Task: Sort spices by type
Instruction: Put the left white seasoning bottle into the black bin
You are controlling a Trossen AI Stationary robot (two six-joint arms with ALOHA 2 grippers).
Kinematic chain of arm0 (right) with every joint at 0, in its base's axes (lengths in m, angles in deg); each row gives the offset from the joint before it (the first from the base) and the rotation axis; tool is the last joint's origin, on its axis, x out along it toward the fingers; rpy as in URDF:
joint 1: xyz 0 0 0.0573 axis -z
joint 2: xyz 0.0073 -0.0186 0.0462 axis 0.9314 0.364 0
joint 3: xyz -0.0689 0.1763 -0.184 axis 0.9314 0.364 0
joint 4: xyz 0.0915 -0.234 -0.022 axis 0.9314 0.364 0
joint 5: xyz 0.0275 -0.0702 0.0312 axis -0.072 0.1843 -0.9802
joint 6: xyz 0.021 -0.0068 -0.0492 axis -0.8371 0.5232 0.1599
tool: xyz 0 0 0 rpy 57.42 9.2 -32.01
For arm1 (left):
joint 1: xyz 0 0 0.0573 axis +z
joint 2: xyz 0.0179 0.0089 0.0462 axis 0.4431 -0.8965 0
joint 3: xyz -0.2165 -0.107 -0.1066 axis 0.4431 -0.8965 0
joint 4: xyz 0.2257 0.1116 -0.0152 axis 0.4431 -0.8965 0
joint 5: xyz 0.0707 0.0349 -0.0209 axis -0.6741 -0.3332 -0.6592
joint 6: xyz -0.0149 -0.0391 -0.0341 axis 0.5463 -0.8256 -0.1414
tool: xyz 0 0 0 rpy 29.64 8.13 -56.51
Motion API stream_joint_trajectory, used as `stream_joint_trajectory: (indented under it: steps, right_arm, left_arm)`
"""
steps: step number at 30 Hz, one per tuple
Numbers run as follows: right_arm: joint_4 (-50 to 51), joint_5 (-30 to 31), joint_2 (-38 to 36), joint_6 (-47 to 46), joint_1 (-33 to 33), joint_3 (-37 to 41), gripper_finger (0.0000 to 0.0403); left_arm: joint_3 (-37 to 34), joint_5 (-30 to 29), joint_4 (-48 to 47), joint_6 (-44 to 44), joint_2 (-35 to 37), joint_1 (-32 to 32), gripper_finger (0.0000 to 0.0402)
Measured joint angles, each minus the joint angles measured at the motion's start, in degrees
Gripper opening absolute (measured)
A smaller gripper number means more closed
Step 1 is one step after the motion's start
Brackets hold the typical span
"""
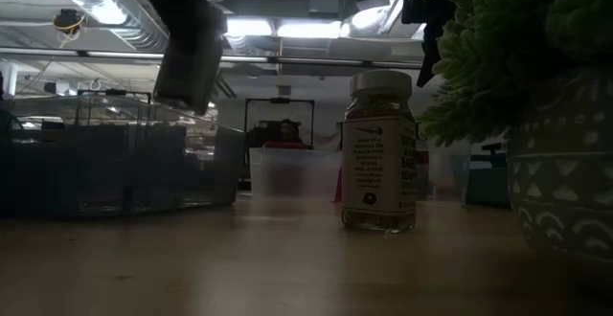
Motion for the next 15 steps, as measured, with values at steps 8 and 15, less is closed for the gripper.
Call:
stream_joint_trajectory:
  steps: [8, 15]
  right_arm:
    - [-0.01, -0.02, 0.02, 0.0, 0.0, 0.0, 0.0161]
    - [-0.01, -0.02, 0.02, -0.02, 0.0, 0.0, 0.0161]
  left_arm:
    - [-6.21, -2.66, 2.95, -0.04, -0.07, 0.7, 0.018]
    - [-12.18, -3.07, 12.15, 1.08, -0.07, 2.68, 0.018]
